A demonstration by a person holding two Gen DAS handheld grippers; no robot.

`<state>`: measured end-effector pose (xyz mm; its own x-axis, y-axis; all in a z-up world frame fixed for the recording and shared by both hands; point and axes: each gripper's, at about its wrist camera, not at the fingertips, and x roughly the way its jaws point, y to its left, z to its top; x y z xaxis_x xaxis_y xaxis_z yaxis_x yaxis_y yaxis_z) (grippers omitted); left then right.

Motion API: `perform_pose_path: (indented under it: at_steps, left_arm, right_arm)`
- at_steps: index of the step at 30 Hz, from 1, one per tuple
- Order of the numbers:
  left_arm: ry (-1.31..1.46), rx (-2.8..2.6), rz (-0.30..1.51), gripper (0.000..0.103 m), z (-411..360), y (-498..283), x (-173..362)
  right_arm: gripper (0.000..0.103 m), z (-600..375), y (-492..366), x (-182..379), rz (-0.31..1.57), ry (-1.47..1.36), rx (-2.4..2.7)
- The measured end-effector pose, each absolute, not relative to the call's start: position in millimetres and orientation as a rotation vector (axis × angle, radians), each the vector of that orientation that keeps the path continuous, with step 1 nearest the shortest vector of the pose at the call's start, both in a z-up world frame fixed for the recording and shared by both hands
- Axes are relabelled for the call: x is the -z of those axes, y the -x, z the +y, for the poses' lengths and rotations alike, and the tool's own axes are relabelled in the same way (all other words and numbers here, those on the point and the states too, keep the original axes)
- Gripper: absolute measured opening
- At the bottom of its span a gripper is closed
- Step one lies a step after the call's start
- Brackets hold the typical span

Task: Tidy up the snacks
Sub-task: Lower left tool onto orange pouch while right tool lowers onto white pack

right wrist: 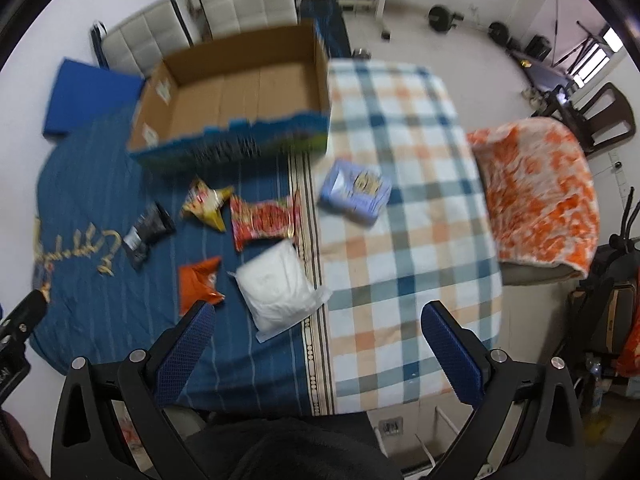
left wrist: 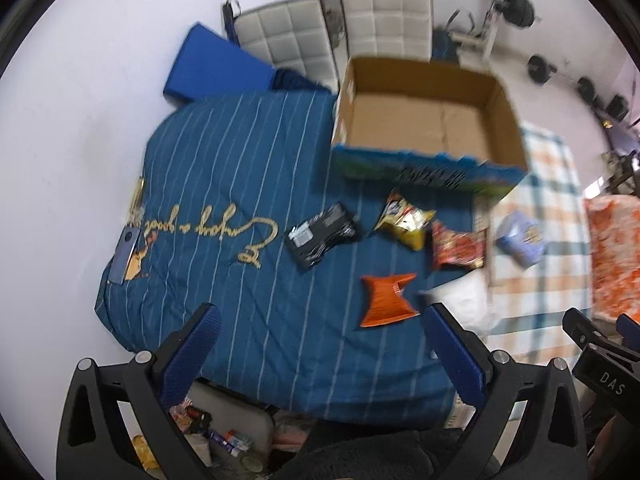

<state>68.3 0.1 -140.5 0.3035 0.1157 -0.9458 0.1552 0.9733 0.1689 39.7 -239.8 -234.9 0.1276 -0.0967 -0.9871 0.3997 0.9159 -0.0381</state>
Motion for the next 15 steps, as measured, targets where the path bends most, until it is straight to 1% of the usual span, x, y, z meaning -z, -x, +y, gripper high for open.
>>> perform_pose_path:
  at_steps: [5, 10, 12, 15]
  left_arm:
    - [-0.26, -0.002, 1.341, 0.103, 9.3, -90.7, 200.3]
    - [-0.292, -0.003, 1.384, 0.103, 8.8, -113.0, 258.9]
    - [-0.306, -0.003, 1.415, 0.103, 8.8, -120.3, 283.9]
    - [-0.265, 0.039, 1.517, 0.103, 11.9, -129.5, 326.9]
  right_arm:
    - [0.103, -231.0, -61.1, 319.2, 1.5, -0.247, 0.343]
    - [0.103, -219.7, -73.3, 387.1, 1.589, -0.246, 0.307]
    - [0.103, -215.6, -75.9, 406.8, 1.623, -0.25, 0.289]
    - [0.103, -211.2, -78.8, 432.4, 1.646, -0.245, 0.261]
